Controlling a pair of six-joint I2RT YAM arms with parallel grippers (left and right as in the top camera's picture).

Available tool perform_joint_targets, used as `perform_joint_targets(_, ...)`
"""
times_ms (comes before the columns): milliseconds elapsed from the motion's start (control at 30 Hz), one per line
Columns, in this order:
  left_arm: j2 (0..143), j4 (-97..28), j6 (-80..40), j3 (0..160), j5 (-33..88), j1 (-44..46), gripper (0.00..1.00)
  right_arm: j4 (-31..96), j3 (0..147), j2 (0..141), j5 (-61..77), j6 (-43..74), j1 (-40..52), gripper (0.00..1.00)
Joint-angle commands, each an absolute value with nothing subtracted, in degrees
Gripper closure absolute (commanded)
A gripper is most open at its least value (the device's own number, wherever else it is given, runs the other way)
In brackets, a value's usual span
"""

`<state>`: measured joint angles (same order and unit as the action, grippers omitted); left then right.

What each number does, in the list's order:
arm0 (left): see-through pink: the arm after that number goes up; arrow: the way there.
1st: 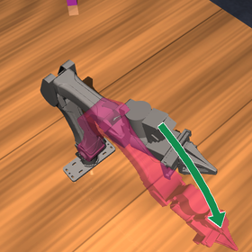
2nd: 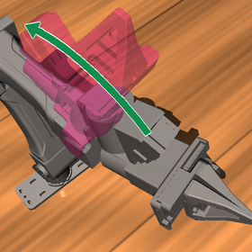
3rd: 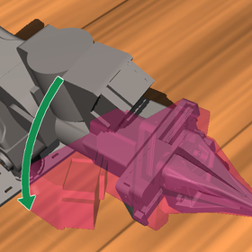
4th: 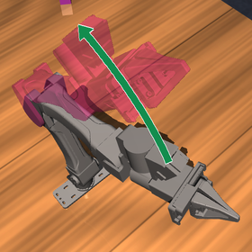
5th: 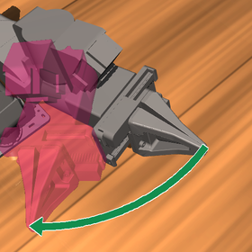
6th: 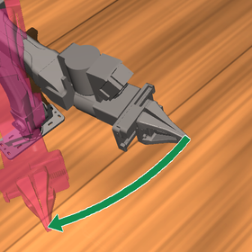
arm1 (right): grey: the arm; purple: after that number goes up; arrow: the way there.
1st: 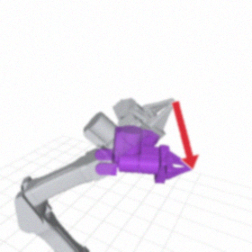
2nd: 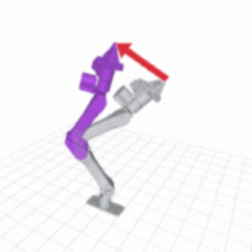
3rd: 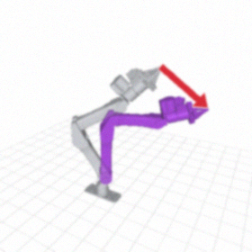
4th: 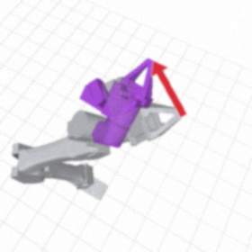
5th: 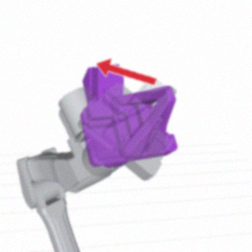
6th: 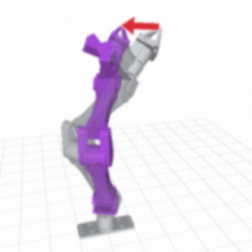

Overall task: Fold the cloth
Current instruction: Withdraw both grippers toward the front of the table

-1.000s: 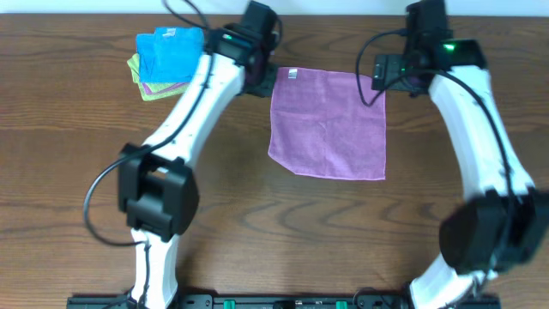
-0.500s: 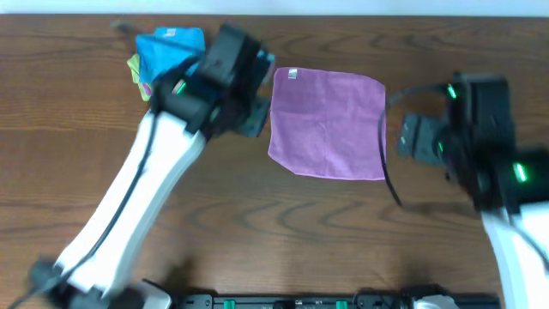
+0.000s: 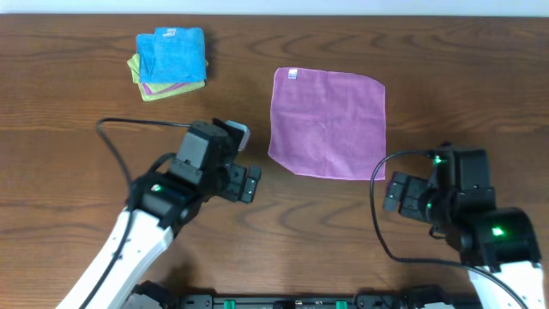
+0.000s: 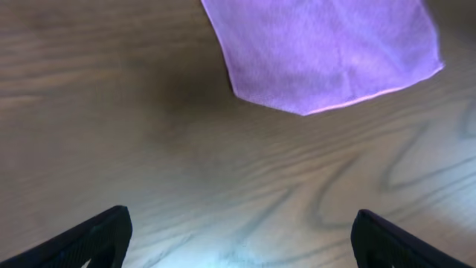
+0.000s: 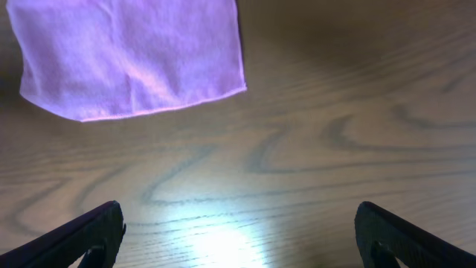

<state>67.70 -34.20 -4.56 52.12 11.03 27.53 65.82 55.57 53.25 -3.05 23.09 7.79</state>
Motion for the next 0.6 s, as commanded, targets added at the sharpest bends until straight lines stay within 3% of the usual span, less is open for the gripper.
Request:
perform_joint_targets(0,72.1,-29.1,-5.0,50.7,13.9,27.2,0.05,63.4,52.3,54.0,0.2,24.8,8.2,0.01)
perform_joint_targets(233,80.2,-19.0,-5.0,50.7,22.4,25.8,0.05,58.1,50.0,57.4,4.2,24.8,8.2,0.01)
perform_joint_targets(567,84.9,-14.1,-6.0,50.7,19.5,24.8,0.04,54.1,50.0,58.4,2.8,24.8,8.2,0.01)
